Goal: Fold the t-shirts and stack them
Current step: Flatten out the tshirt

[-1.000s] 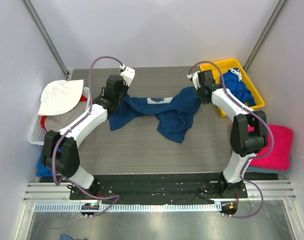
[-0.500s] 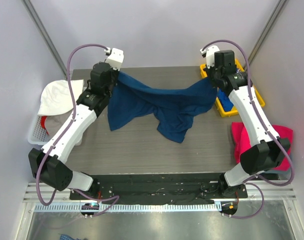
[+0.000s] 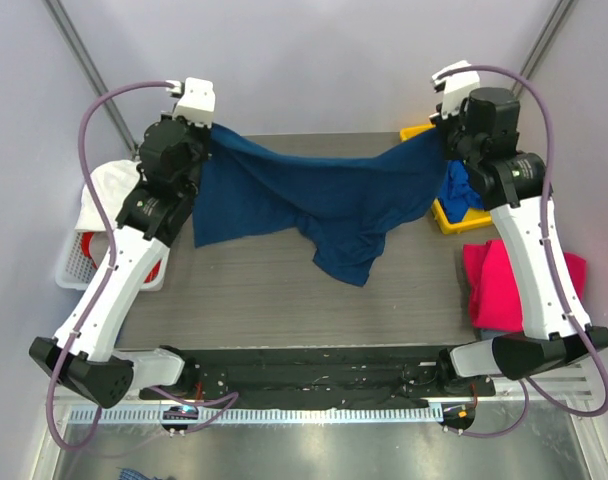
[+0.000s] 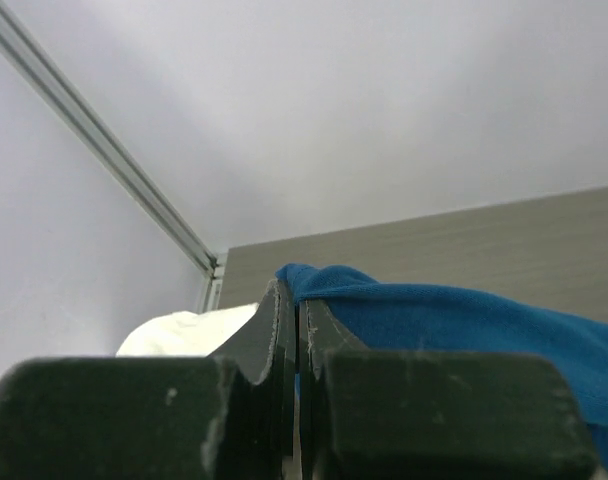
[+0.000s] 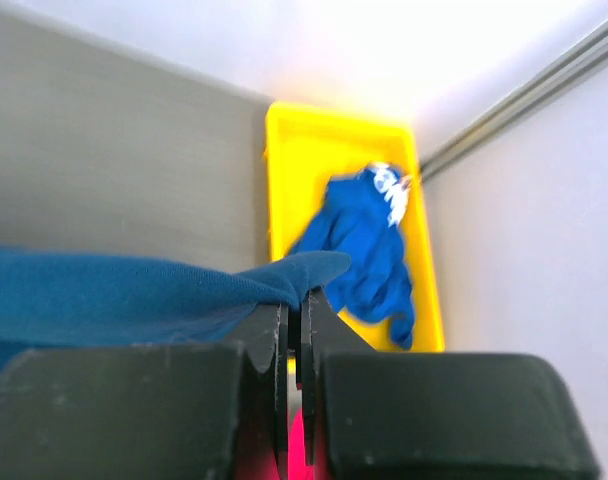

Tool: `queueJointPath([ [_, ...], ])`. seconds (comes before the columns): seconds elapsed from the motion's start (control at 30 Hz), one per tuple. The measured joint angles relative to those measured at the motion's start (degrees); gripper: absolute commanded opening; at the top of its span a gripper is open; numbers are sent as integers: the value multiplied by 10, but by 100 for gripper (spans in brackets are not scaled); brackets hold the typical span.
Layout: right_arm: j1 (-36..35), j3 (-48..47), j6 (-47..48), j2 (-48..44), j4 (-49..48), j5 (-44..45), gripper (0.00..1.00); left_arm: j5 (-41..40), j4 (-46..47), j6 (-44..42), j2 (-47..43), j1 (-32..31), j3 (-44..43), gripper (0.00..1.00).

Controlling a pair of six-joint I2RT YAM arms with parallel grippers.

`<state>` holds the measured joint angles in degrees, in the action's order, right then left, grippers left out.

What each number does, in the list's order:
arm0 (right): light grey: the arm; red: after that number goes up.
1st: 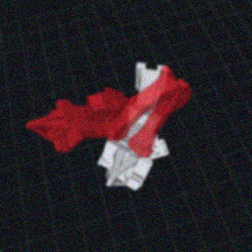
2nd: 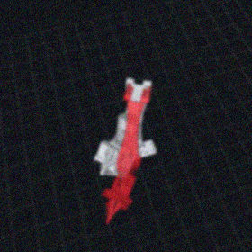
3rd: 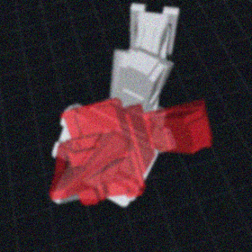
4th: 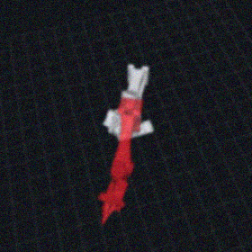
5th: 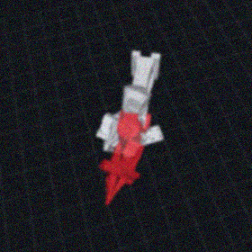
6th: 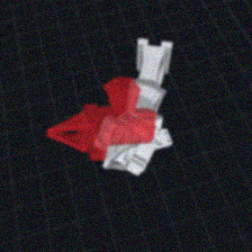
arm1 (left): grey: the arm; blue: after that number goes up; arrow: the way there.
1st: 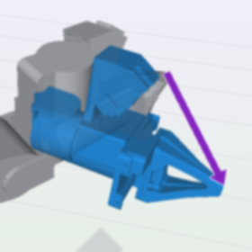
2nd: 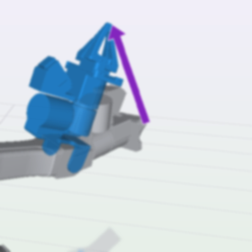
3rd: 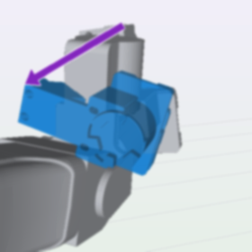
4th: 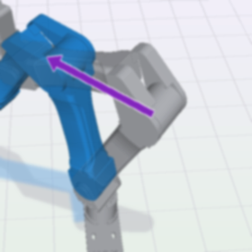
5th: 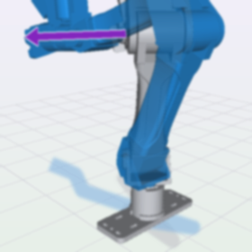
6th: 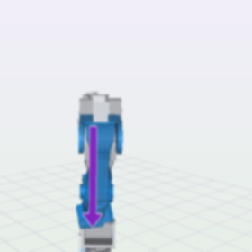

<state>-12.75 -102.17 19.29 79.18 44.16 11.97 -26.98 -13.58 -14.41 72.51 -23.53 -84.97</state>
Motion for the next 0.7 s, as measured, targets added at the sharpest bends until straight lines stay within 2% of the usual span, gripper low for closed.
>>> queueJointPath([
  [0.27, 0, -112, 32, 9, -72, 42, 1, -29, 21, -15, -4, 0, -60, 0],
  [0.5, 0, -213, 65, 45, -125, 70, 1, -46, 39, -37, -1, 0, -23, 0],
  [0.7, 0, -247, 60, 43, -109, 66, 1, -46, 36, -41, -6, -1, -3, 0],
])
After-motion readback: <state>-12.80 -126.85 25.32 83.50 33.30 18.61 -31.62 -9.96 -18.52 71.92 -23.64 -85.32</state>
